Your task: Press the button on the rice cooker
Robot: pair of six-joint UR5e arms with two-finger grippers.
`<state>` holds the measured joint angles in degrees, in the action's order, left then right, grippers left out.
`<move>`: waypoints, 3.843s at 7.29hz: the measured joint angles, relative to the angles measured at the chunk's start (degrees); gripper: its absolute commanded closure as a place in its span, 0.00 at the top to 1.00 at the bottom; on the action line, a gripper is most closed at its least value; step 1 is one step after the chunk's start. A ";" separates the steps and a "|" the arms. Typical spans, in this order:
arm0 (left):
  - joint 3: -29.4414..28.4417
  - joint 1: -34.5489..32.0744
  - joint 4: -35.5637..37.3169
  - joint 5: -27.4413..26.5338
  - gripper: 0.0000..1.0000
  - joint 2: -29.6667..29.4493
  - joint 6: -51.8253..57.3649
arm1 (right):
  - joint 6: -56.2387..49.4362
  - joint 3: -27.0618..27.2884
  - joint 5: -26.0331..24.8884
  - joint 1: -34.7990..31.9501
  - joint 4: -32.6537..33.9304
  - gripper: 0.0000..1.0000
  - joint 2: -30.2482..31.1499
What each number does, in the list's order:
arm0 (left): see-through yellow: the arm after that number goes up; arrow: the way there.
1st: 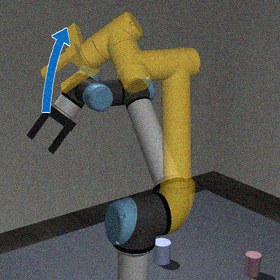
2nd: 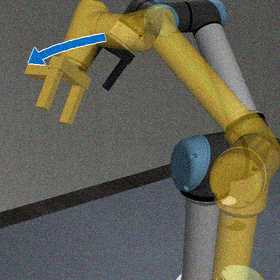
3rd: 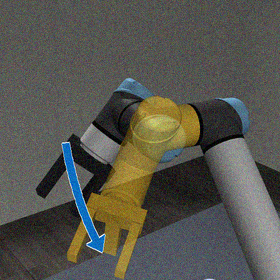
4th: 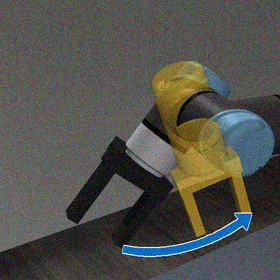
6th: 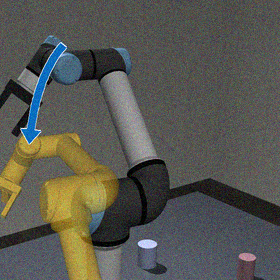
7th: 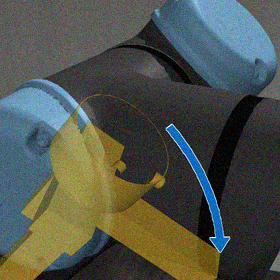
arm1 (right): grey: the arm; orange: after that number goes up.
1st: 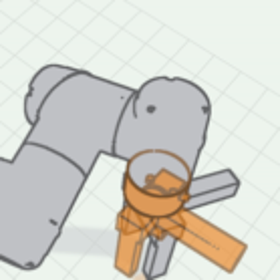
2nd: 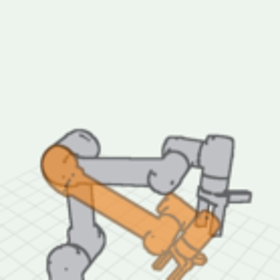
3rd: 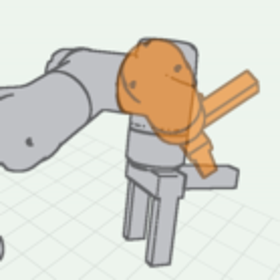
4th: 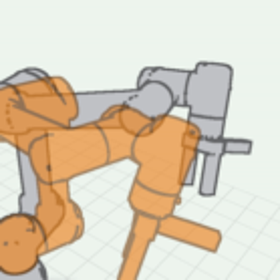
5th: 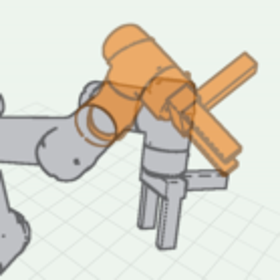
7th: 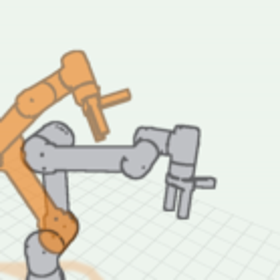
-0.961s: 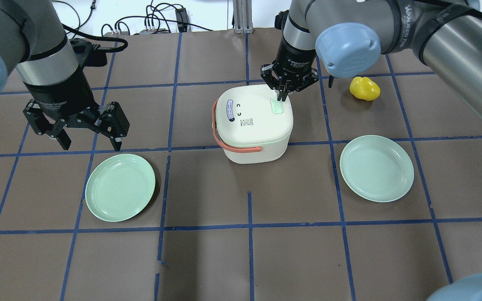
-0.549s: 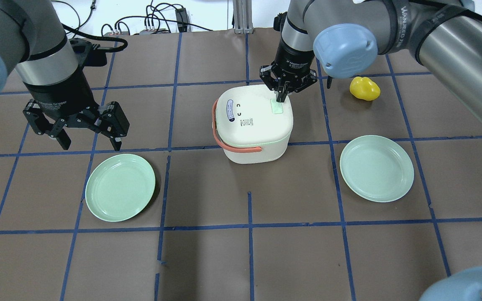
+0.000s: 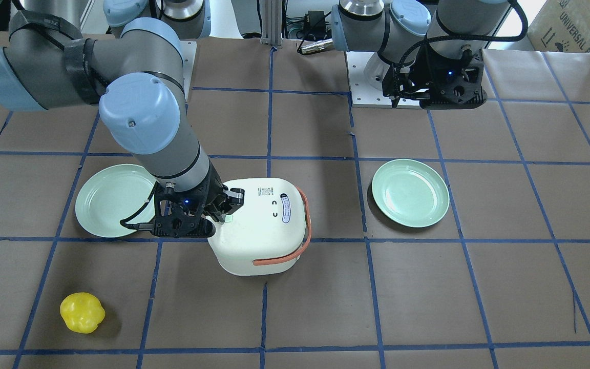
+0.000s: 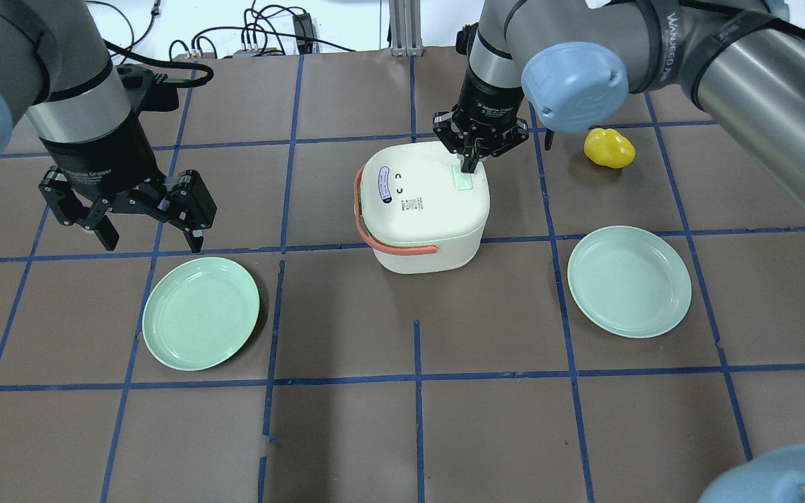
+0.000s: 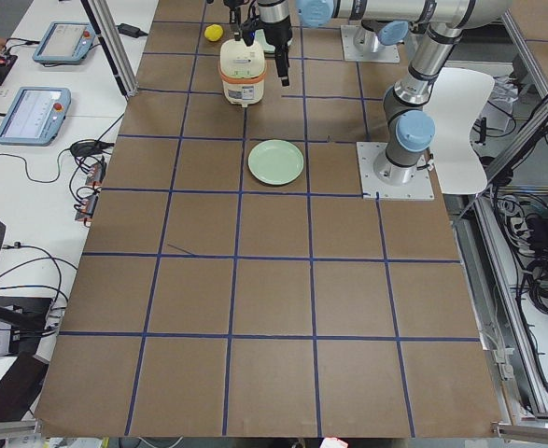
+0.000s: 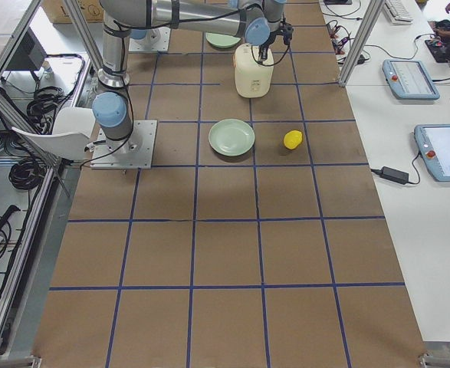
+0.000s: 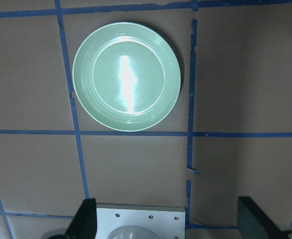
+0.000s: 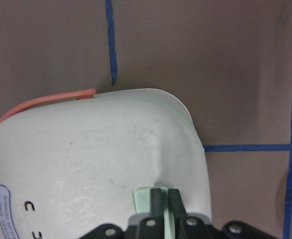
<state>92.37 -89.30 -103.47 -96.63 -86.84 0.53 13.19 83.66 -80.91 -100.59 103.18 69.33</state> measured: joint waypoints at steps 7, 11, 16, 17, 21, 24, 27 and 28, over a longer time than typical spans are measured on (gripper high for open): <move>0.00 0.02 0.03 0.03 1.00 0.00 0.00 | 0.14 0.26 -0.49 -0.55 0.01 0.19 -0.32; 0.00 0.00 -0.01 0.02 1.00 0.00 0.00 | 0.03 -1.16 -0.69 -1.04 -1.22 0.51 0.13; 0.00 0.00 0.03 0.04 1.00 0.00 0.00 | -2.25 -20.19 -4.19 0.35 -23.34 1.00 0.98; 0.00 0.00 0.03 0.02 1.00 0.01 0.00 | -4.35 -20.64 -6.38 0.98 -25.39 1.00 2.18; 0.00 0.02 -0.01 -0.04 1.00 0.00 0.00 | -10.71 -18.17 -8.69 4.40 -32.49 1.00 6.95; 0.00 0.01 0.02 0.01 1.00 0.00 0.00 | -12.49 -11.24 -8.65 6.70 -31.92 1.00 10.80; 0.00 0.00 0.03 0.04 1.00 0.00 0.00 | -12.93 -6.42 -8.39 9.37 -30.89 1.00 13.84; 0.00 0.00 0.03 0.02 1.00 0.00 0.00 | -13.20 -6.07 -8.33 9.92 -30.67 1.00 14.03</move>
<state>92.37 -89.29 -103.45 -96.61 -86.84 0.53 -0.01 77.60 -89.25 -90.67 72.51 83.36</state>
